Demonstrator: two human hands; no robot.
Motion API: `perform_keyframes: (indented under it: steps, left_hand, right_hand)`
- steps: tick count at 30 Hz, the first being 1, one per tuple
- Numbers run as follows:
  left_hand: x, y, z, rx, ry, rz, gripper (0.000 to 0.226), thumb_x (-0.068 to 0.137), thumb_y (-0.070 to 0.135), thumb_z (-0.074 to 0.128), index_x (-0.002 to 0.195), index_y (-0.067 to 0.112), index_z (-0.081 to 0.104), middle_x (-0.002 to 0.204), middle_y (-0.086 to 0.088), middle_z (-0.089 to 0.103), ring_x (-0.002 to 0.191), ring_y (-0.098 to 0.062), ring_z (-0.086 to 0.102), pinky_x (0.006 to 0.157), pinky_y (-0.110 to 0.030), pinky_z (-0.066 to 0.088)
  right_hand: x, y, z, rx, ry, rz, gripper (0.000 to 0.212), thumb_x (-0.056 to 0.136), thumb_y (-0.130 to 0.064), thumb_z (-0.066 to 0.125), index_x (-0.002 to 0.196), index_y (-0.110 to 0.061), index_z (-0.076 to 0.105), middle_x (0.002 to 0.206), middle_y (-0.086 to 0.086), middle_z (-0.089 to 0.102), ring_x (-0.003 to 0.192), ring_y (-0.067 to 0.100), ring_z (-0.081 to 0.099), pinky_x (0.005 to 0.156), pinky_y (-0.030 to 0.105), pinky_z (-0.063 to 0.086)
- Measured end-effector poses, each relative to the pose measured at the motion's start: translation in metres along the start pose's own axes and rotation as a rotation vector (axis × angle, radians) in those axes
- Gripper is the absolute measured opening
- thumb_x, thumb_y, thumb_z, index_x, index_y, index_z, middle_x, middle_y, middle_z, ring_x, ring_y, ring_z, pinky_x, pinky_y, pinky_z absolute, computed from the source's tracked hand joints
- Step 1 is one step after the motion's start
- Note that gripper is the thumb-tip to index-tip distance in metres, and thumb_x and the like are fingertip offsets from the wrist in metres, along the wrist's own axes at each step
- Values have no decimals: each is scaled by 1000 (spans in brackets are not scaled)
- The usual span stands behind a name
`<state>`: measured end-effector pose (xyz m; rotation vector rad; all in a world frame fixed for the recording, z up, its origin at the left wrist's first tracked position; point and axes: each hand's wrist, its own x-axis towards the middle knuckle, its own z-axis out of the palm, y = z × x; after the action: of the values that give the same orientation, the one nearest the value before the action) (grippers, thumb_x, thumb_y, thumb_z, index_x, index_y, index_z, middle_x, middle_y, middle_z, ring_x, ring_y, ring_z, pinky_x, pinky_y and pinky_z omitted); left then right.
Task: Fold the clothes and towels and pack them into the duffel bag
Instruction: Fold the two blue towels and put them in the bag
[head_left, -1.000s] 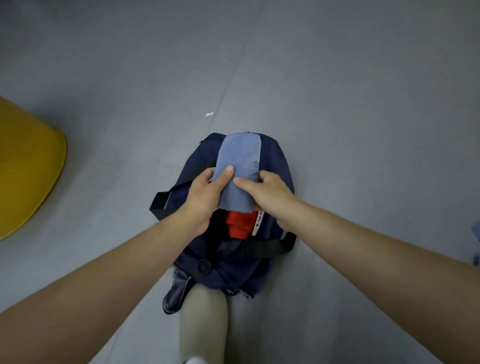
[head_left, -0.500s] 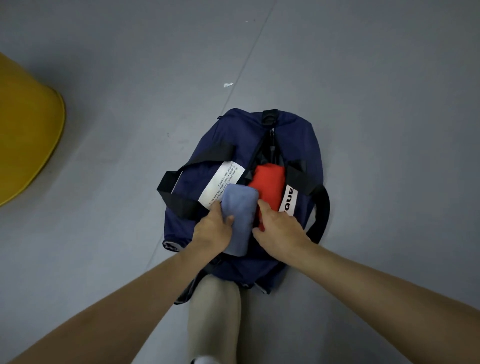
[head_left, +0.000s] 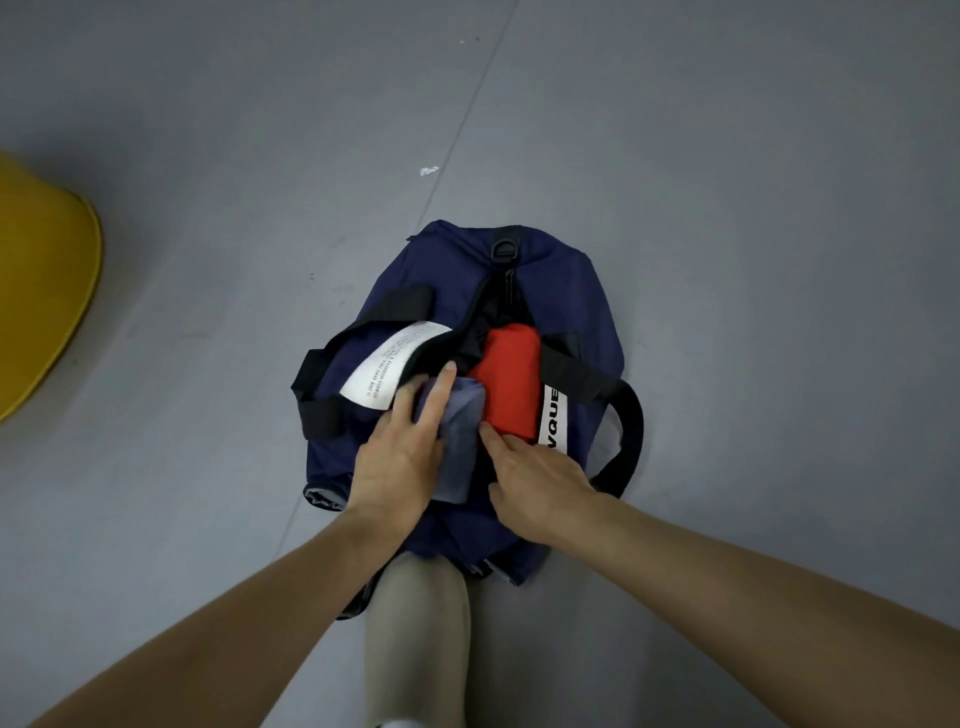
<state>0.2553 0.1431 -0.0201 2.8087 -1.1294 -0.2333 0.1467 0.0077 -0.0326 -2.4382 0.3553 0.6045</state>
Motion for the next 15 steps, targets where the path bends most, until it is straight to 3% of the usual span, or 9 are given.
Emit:
perform_keyframes:
  steps: [1,3,5,7,9,11,15]
  left_hand:
    - [0,-2,-2,25,65,78,95,83,6,72,158,33,19,156,-7,31,106,-27,60,65,-34,59]
    - [-2,-5,-2,79,157,232,94,79,-1,70,157,26,26,161,-15,23,121,-33,54,83,-39,58]
    - [-5,-5,2,159,169,411,86,78,0,68,154,19,34,156,-14,33,133,-36,45,104,-46,45]
    - [-9,-6,11,182,91,520,78,77,8,76,148,15,45,143,-8,51,127,-29,50,106,-42,40]
    - [-10,-10,22,158,-17,494,82,76,25,85,147,10,47,141,-7,56,121,-26,58,101,-39,47]
    - [-8,-15,27,177,-131,438,94,77,40,82,152,7,38,154,-10,44,130,-26,54,102,-39,50]
    - [-2,-20,32,280,-261,433,105,88,47,65,159,8,-2,167,-11,-7,153,-26,15,116,-41,35]
  right_hand:
    - [-1,2,-2,8,6,2,76,100,-29,47,160,-22,1,146,5,46,115,32,56,90,44,49]
    - [-3,4,-3,10,1,15,80,100,-30,47,160,-23,-5,146,4,47,115,32,56,88,44,49]
    - [-5,7,-5,4,-8,30,82,100,-30,47,159,-22,-9,145,4,48,115,34,56,88,45,49]
    - [-5,9,-4,-16,-14,36,84,100,-30,47,159,-22,-12,144,4,49,112,34,58,85,44,50]
    - [-5,10,-2,-55,-5,42,85,100,-30,47,158,-22,-14,145,3,48,108,32,59,78,41,48]
    - [-5,9,2,-91,7,51,86,100,-31,48,158,-22,-15,146,1,47,107,32,60,72,39,42]
    - [0,7,1,-109,32,85,86,100,-31,48,158,-22,-13,139,1,53,103,31,61,69,38,40]
